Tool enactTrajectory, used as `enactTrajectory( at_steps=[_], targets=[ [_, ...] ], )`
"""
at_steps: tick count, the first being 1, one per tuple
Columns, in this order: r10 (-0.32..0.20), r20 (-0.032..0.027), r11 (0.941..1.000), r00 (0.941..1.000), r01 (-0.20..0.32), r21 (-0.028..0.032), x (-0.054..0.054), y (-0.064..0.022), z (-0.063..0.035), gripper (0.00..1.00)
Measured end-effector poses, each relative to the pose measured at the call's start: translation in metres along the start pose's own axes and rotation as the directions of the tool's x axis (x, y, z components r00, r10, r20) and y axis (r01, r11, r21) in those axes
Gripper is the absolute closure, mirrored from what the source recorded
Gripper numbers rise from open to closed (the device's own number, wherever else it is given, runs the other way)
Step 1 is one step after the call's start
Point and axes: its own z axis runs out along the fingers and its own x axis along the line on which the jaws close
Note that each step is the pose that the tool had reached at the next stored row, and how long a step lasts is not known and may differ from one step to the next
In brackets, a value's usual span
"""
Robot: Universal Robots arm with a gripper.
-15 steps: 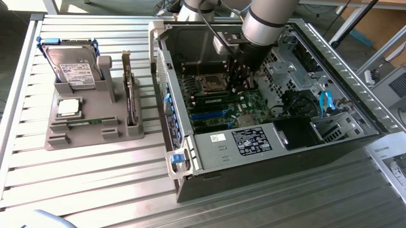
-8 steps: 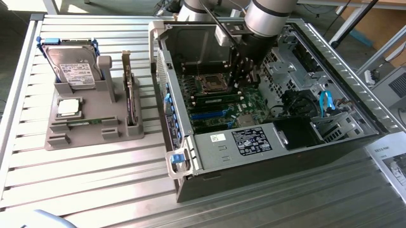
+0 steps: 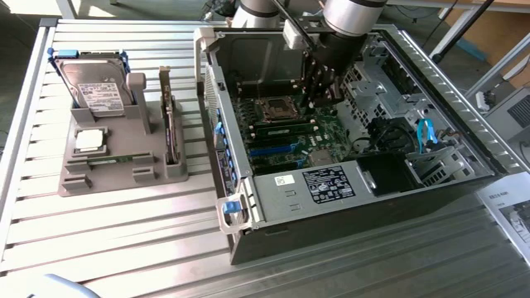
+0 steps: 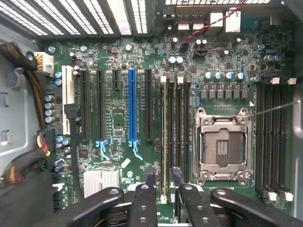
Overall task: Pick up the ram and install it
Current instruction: 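Insert the ram into the slot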
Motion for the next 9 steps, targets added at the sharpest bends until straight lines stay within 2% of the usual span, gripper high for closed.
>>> enactTrajectory(
  at_steps=[9],
  targets=[
    [0.0,-0.008,1.0,1.0,0.0,0.0001,0.0,0.0005,-0.017,0.74]
  ],
)
